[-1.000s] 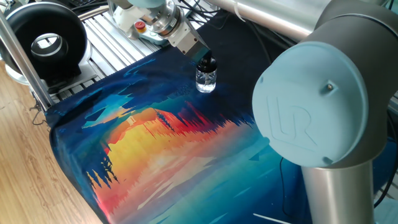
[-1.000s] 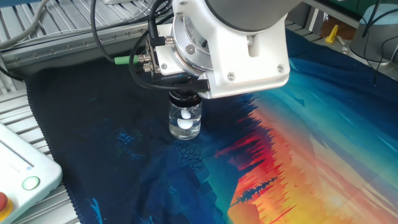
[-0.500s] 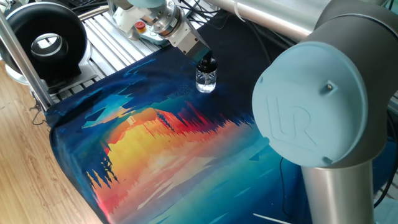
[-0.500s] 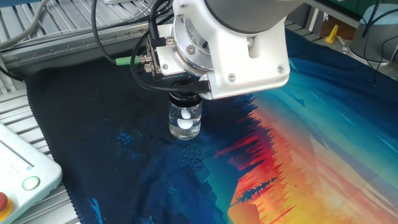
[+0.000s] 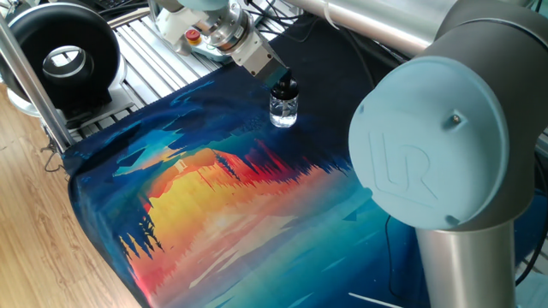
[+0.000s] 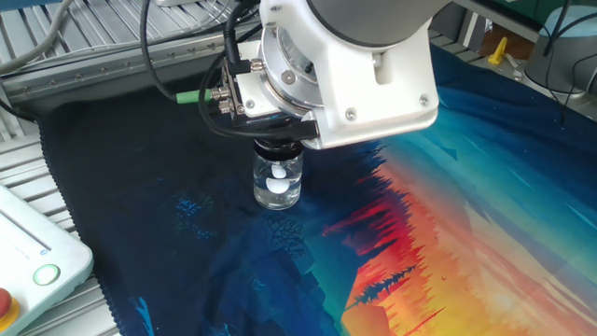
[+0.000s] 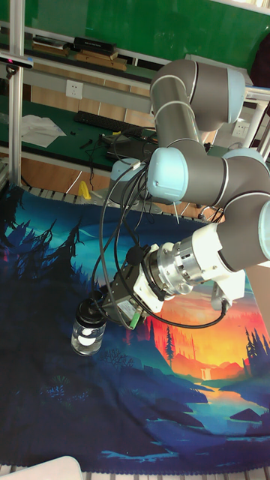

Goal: Screw the lid onto the jar

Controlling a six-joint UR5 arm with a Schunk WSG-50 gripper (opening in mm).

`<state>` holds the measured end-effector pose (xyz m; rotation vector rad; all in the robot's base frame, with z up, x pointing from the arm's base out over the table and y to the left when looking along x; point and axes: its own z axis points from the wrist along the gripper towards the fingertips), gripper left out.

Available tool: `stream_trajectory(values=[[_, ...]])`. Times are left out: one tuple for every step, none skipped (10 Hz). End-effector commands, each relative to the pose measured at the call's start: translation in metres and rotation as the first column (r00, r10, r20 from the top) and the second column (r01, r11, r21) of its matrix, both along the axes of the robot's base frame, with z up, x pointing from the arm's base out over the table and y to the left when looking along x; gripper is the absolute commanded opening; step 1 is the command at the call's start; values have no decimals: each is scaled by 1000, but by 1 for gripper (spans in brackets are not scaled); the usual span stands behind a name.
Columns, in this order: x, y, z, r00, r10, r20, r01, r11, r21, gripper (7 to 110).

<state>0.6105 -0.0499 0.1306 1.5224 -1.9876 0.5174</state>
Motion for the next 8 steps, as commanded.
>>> stream_trajectory(values=[[2, -6, 4, 1000, 7, 1, -7, 1000, -22, 44], [3, -6, 3, 1000, 8, 2, -8, 1000, -20, 44], [5, -6, 3, 1000, 9, 7, -9, 1000, -16, 44], [4, -4, 1, 1000, 2, 11, -2, 1000, -7, 44], [5, -2, -1, 1000, 0, 16, 0, 1000, 3, 44], [7, -2, -1, 1000, 0, 26, 0, 1000, 0, 44], [8, -2, -1, 1000, 0, 30, 0, 1000, 0, 22], [10, -3, -1, 999, 4, 37, -4, 1000, -2, 22]])
